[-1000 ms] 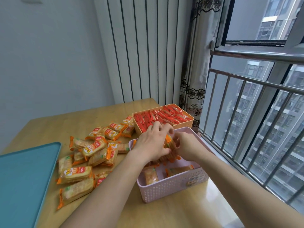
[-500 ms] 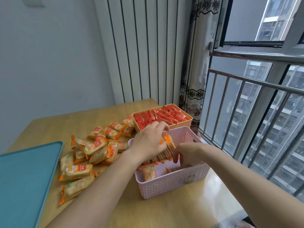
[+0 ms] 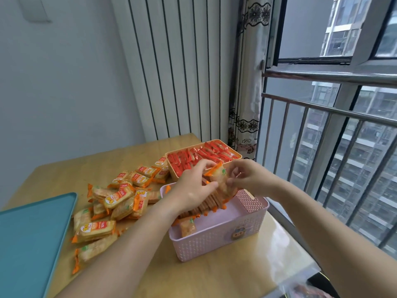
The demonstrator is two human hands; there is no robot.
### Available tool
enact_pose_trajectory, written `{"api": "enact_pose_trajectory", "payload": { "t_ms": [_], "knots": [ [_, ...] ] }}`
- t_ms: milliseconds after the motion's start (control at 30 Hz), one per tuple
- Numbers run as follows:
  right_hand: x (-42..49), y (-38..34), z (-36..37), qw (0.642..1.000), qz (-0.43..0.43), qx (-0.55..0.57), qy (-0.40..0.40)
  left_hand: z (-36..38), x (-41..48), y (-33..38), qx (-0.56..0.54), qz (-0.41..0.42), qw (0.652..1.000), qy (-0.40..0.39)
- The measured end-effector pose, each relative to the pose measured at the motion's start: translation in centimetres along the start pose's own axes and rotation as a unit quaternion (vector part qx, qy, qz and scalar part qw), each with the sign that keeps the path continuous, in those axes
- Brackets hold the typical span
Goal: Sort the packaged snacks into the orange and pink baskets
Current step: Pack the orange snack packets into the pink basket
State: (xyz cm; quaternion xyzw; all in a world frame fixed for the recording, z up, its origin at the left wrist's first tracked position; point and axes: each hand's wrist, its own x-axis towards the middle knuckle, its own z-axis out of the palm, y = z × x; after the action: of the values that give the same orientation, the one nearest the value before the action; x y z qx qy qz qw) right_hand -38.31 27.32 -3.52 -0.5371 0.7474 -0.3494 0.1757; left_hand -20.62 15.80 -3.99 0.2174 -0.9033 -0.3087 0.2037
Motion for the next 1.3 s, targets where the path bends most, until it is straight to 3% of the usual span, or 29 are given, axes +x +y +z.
{"api": "enact_pose_trajectory", "payload": {
  "t_ms": [133, 233, 333, 433, 500, 567, 633, 700, 800, 1000, 1200, 1300],
  "knots": [
    [-0.2, -0.6, 0.0, 0.997, 0.000, 0.072, -0.013, 0.1, 0.6, 0.7, -0.041, 0.002, 0.999, 0.026],
    [0.1, -0.8, -0.1, 1.000, -0.005, 0.017, 0.000, 0.2, 0.8, 0.8, -0.025, -0.007, 0.999, 0.020],
    [0.3, -0.6, 0.0, 0.995, 0.041, -0.063, 0.058, -0.7, 0.3, 0.2, 0.116, 0.010, 0.993, 0.033],
    [0.4, -0.3, 1.1, 0.978, 0.070, -0.165, 0.103, -1.1, -0.8, 0.0, 0.277, 0.065, 0.951, -0.117],
    [0.8, -0.3, 2.4, 0.960, 0.059, -0.243, 0.125, -0.6, -1.7, 0.3, 0.321, 0.038, 0.917, -0.235],
    [1.3, -0.6, 3.7, 0.959, 0.060, -0.249, 0.125, -0.2, -2.2, 0.6, 0.337, -0.007, 0.883, -0.326],
    [1.6, -0.9, 4.4, 0.966, 0.086, -0.229, 0.087, 0.0, -2.3, 0.6, 0.385, -0.006, 0.845, -0.371],
    [1.7, -0.6, 4.5, 0.975, 0.097, -0.197, 0.040, 0.0, -2.3, 0.1, 0.402, 0.002, 0.831, -0.384],
    [1.5, 0.0, 3.7, 0.979, 0.109, -0.166, 0.034, 0.2, -2.2, -1.5, 0.388, -0.009, 0.835, -0.391],
    [1.1, 0.1, 1.9, 0.983, 0.074, -0.120, 0.122, -0.2, -1.9, -1.9, 0.392, 0.009, 0.849, -0.356],
    [0.0, -1.2, 1.0, 0.985, 0.015, 0.010, 0.171, -3.9, -1.3, -0.4, 0.244, 0.025, 0.960, -0.132],
    [-0.6, -2.4, 0.1, 0.991, 0.010, 0.117, 0.069, -4.0, -0.8, -0.2, 0.115, 0.000, 0.990, -0.076]
  ]
}}
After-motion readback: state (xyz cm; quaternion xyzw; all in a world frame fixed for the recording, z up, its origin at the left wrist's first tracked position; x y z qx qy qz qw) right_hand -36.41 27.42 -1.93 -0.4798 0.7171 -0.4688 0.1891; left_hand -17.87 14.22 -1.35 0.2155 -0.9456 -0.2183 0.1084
